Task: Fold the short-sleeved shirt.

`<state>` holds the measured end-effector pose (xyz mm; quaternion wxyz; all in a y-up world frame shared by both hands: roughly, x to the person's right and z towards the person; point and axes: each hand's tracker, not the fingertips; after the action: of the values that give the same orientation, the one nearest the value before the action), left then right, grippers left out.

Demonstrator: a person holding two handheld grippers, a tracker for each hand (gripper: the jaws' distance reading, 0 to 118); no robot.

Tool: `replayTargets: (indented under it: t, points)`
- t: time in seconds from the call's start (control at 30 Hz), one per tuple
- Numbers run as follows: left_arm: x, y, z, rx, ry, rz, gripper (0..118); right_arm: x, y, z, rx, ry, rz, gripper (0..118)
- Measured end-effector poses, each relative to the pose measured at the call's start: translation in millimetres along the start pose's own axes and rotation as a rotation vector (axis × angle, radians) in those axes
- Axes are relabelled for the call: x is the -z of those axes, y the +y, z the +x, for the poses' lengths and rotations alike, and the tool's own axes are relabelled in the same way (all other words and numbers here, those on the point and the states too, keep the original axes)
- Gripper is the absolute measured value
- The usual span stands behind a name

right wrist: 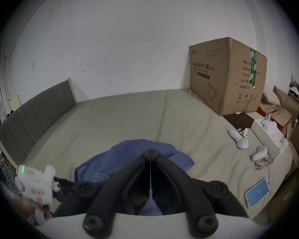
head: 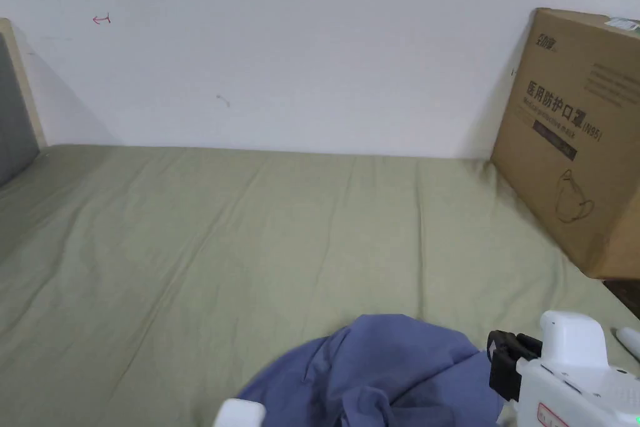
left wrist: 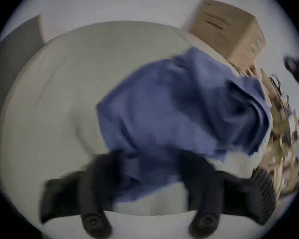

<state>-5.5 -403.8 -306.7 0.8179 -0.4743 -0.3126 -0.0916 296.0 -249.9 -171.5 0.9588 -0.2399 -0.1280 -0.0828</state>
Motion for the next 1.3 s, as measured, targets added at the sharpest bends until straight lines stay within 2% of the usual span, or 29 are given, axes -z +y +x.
replayTargets:
  t: [0.03, 0.07, 0.1, 0.2, 0.23, 0.27, 0.3, 0.33, 0.37, 0.4, 0.43, 0.5, 0.6, 0.67, 0.7, 0.73, 0.77, 0.8, 0.83, 0.93, 1.13, 1.3]
  points:
    - [2.8, 0.3, 9.2, 0.037, 0.001, -0.006, 9, 8.7, 3.4, 1.2, -0.003, 0.008, -0.012, 0]
    - [2.0, 0.4, 11.8, 0.050, 0.015, 0.005, 9, 18.4, 8.7, 3.7, 0.004, 0.029, -0.033, 0]
    - [-2.0, 1.4, 7.7, -0.009, 0.038, 0.044, 9, 27.0, 13.8, 6.2, 0.016, 0.044, -0.051, 0]
    - [-22.7, -0.2, -14.4, -0.212, -0.025, 0.133, 9, 61.4, 35.2, 19.0, 0.076, 0.119, -0.099, 0]
    - [-33.7, 2.1, -26.1, -0.250, -0.023, 0.172, 9, 78.3, 43.5, 23.2, 0.090, 0.110, -0.125, 4]
    - [-44.8, 2.6, -34.8, -0.276, -0.021, 0.205, 9, 98.1, 51.7, 27.3, 0.094, 0.094, -0.174, 24]
    - [-53.7, 2.8, -41.3, -0.295, -0.025, 0.227, 9, 117.6, 58.4, 29.8, 0.090, 0.079, -0.231, 24]
    - [-64.1, 3.0, -48.3, -0.309, -0.030, 0.253, 9, 144.5, 63.1, 31.2, 0.070, 0.043, -0.312, 35]
    - [-74.1, 4.4, -53.7, -0.309, -0.017, 0.276, 9, 170.9, 65.0, 33.1, 0.046, 0.023, -0.412, 56]
    - [-83.2, 5.0, -58.4, -0.299, 0.011, 0.291, 9, 194.5, 62.3, 35.5, 0.031, 0.019, -0.473, 84]
    - [-92.1, 5.3, -63.6, -0.292, 0.035, 0.305, 9, 215.3, 59.0, 37.4, 0.021, 0.030, -0.532, 91]
    - [-104.9, 4.3, -72.2, -0.297, 0.040, 0.309, 9, 251.3, 50.3, 38.3, 0.018, -0.011, -0.650, 91]
    - [-115.0, -1.7, -84.3, -0.322, 0.054, 0.315, 9, 283.6, 25.3, 38.0, 0.066, -0.069, -0.826, 91]
    - [-114.8, -6.7, -92.1, -0.332, 0.068, 0.302, 9, 288.2, 7.6, 31.7, 0.079, -0.072, -0.949, 84]
    - [-115.1, -8.9, -95.2, -0.337, 0.068, 0.297, 9, 284.6, 5.5, 28.2, 0.056, -0.055, -0.941, 76]
    - [-115.7, -11.6, -97.6, -0.345, 0.068, 0.294, 9, 273.1, 12.4, 24.3, -0.007, -0.029, -0.848, 51]
    - [-116.5, -13.7, -99.4, -0.356, 0.065, 0.295, 9, 262.5, 21.3, 22.9, -0.026, 0.025, -0.760, 16]
    - [-117.8, -15.0, -101.1, -0.368, 0.057, 0.296, 9, 251.9, 25.5, 22.2, -0.014, 0.061, -0.730, 7]
    - [-120.1, -16.3, -103.1, -0.391, 0.046, 0.304, 9, 238.1, 32.7, 21.8, 0.002, 0.050, -0.702, 7]
    - [-133.6, -13.0, -108.9, -0.409, 0.037, 0.323, 9, 197.5, 59.5, 28.4, -0.021, 0.062, -0.583, 7]
    - [-194.4, 13.7, -117.0, -0.330, 0.081, 0.452, 9, 97.4, 122.8, 41.5, -0.034, 0.137, -0.399, 7]
    - [-248.4, 61.8, -113.1, -0.213, 0.120, 0.557, 9, 23.8, 165.2, 31.3, -0.038, 0.145, -0.247, 7]
